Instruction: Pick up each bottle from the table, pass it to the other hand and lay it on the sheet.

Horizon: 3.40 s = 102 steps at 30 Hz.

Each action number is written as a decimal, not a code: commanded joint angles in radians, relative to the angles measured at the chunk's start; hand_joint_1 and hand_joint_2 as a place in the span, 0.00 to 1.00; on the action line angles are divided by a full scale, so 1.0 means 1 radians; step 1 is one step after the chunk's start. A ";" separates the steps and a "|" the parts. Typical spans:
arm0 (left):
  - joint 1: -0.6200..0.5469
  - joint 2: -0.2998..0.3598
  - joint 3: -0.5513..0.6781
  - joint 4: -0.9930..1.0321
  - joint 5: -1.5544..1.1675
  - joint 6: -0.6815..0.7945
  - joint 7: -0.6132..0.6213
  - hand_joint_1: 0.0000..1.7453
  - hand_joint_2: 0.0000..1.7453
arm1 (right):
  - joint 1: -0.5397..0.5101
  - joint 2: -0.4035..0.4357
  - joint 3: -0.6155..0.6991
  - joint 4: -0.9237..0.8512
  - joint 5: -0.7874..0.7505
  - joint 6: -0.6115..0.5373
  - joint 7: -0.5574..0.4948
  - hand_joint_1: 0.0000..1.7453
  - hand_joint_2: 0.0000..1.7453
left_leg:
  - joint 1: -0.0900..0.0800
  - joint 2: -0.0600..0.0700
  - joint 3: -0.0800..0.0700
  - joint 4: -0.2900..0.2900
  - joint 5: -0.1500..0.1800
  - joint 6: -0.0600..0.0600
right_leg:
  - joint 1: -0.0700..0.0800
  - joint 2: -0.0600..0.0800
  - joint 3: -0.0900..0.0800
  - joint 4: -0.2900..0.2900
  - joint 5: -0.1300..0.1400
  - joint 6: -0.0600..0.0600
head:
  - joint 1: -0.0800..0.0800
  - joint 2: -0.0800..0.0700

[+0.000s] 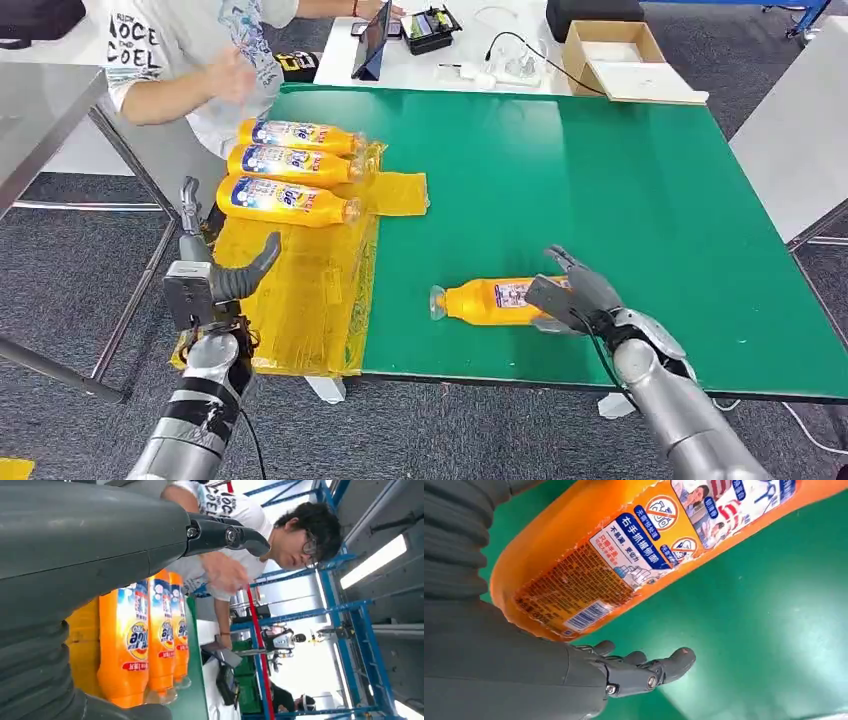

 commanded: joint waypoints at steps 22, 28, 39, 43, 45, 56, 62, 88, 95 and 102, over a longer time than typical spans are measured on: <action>-0.114 -0.017 -0.041 0.249 0.042 -0.064 -0.031 0.00 1.00 | -0.395 0.041 0.565 0.416 -0.058 0.226 0.041 0.00 1.00 | -0.001 0.002 0.002 -0.001 0.000 0.001 | 0.000 0.001 0.001 0.000 0.001 -0.001 | 0.000 0.000; -0.109 -0.023 -0.031 0.235 0.052 -0.063 -0.031 0.00 1.00 | -0.423 0.036 0.627 0.419 -0.046 0.232 0.068 0.00 1.00 | -0.001 0.002 0.001 0.000 0.000 0.002 | -0.001 0.001 0.000 0.000 0.001 -0.001 | 0.000 0.000; -0.102 -0.032 -0.022 0.226 0.065 -0.067 -0.031 0.00 1.00 | -0.427 0.030 0.720 0.414 -0.058 0.240 0.095 0.01 1.00 | -0.001 0.001 0.001 0.000 0.000 0.001 | 0.000 0.000 0.001 0.000 0.001 0.000 | 0.000 0.000; -0.094 -0.032 -0.019 0.218 0.070 -0.064 -0.031 0.00 1.00 | -0.420 0.032 0.728 0.410 -0.054 0.204 0.108 0.39 1.00 | -0.001 0.003 0.004 -0.002 0.001 0.002 | 0.000 0.000 0.003 -0.001 0.001 -0.001 | 0.000 0.000; -0.087 -0.032 -0.017 0.210 0.071 -0.063 -0.031 0.00 1.00 | -0.412 0.034 0.726 0.406 -0.055 0.163 0.116 0.66 1.00 | -0.001 0.002 0.002 -0.001 0.000 0.001 | 0.000 0.000 0.002 0.000 0.001 -0.001 | 0.000 0.000; -0.075 -0.031 -0.006 0.196 0.062 -0.066 -0.031 0.00 1.00 | -0.368 0.039 0.685 0.375 -0.066 0.047 0.142 1.00 1.00 | -0.001 0.002 0.004 -0.002 0.000 0.002 | 0.000 0.000 0.003 -0.002 0.001 -0.001 | 0.000 0.000; -0.065 -0.032 0.005 0.178 0.052 -0.070 -0.031 0.00 1.00 | -0.314 0.022 0.596 0.306 -0.077 -0.092 0.150 1.00 1.00 | -0.001 0.002 0.004 -0.002 0.001 0.002 | 0.000 0.000 0.004 -0.002 0.001 -0.001 | 0.000 0.000; -0.043 -0.056 -0.014 0.120 0.166 -0.237 0.075 0.00 1.00 | 0.310 0.305 -0.303 -0.495 -0.167 -0.714 -0.209 1.00 1.00 | -0.001 -0.002 0.001 -0.002 0.000 0.002 | 0.000 -0.005 0.002 -0.001 -0.001 -0.002 | 0.000 0.000; -0.052 -0.038 -0.056 0.109 0.278 -0.415 0.137 0.00 1.00 | 0.361 0.344 -0.306 -0.448 -0.222 -0.711 -0.319 1.00 1.00 | 0.000 -0.001 -0.001 -0.001 0.000 0.001 | 0.001 -0.003 -0.001 0.000 -0.001 -0.001 | 0.000 0.000; -0.055 0.002 -0.134 0.110 0.352 -0.616 0.185 0.00 1.00 | 0.361 0.369 -0.292 -0.334 -0.227 -0.666 -0.364 1.00 1.00 | 0.000 0.001 0.000 -0.002 0.000 0.002 | 0.000 -0.002 0.000 -0.001 0.000 -0.001 | 0.000 0.000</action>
